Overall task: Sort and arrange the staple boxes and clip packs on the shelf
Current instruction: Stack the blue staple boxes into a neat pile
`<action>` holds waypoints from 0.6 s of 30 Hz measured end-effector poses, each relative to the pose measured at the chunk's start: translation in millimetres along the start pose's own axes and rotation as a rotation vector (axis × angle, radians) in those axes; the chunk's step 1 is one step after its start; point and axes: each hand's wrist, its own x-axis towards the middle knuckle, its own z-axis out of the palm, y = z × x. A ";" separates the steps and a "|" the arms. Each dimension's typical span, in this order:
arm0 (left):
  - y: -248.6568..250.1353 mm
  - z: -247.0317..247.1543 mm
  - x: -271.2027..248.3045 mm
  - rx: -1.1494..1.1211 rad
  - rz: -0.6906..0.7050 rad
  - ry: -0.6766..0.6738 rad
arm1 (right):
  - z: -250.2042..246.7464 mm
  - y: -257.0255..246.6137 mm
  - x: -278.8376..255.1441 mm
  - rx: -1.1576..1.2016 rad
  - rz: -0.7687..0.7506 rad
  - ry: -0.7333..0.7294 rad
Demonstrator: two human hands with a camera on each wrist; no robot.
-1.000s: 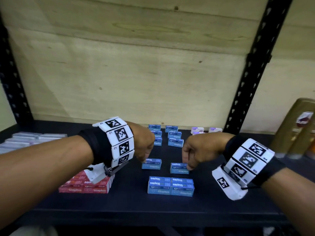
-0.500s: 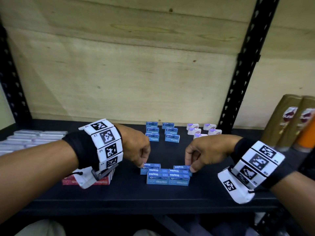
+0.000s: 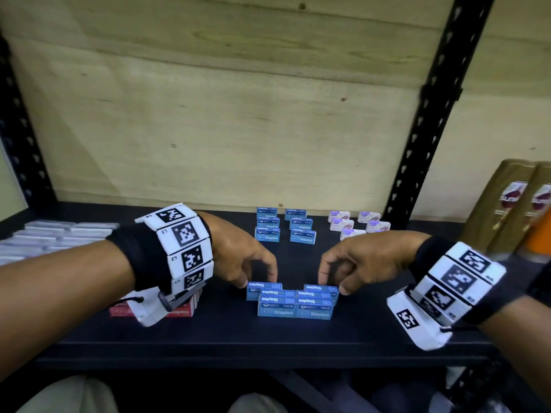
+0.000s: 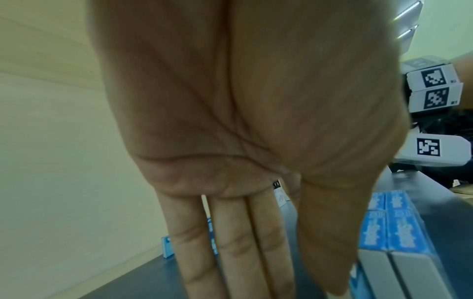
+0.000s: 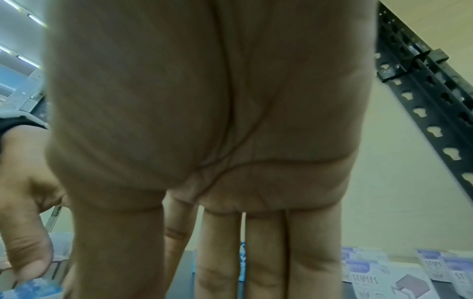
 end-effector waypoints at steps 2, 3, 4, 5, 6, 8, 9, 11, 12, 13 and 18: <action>0.8 0.0 1.1 0.007 0.003 -0.003 | 0.2 -0.6 1.3 -0.013 -0.012 0.009; 1.5 0.2 1.3 0.010 0.002 -0.006 | 0.3 -0.7 2.0 -0.022 -0.016 0.013; 2.2 0.1 1.8 0.017 0.001 -0.009 | 0.2 -1.0 2.7 -0.030 -0.017 0.015; 3.0 0.0 2.3 0.025 0.003 -0.011 | 0.1 -1.6 2.9 -0.038 -0.015 0.015; 3.9 0.0 3.0 0.034 0.004 -0.011 | -0.1 -2.2 3.3 -0.041 -0.014 0.014; 5.8 -0.2 4.4 0.050 0.002 -0.010 | 0.1 -3.1 3.6 -0.042 -0.016 0.016; 6.7 -0.5 4.9 0.056 0.000 -0.009 | 0.1 -3.5 3.8 -0.042 -0.018 0.017; 8.0 -0.5 5.6 0.062 -0.003 -0.012 | 0.2 -4.7 4.1 -0.047 -0.020 0.019; 8.4 -0.6 6.3 0.066 -0.004 -0.013 | 0.5 -5.1 4.3 -0.050 -0.020 0.020; 8.6 -0.6 6.8 0.069 -0.005 -0.016 | 0.6 -5.8 4.0 -0.052 -0.022 0.022; 10.3 -2.0 11.1 0.110 -0.018 -0.014 | 0.9 -7.7 4.6 -0.054 -0.034 0.024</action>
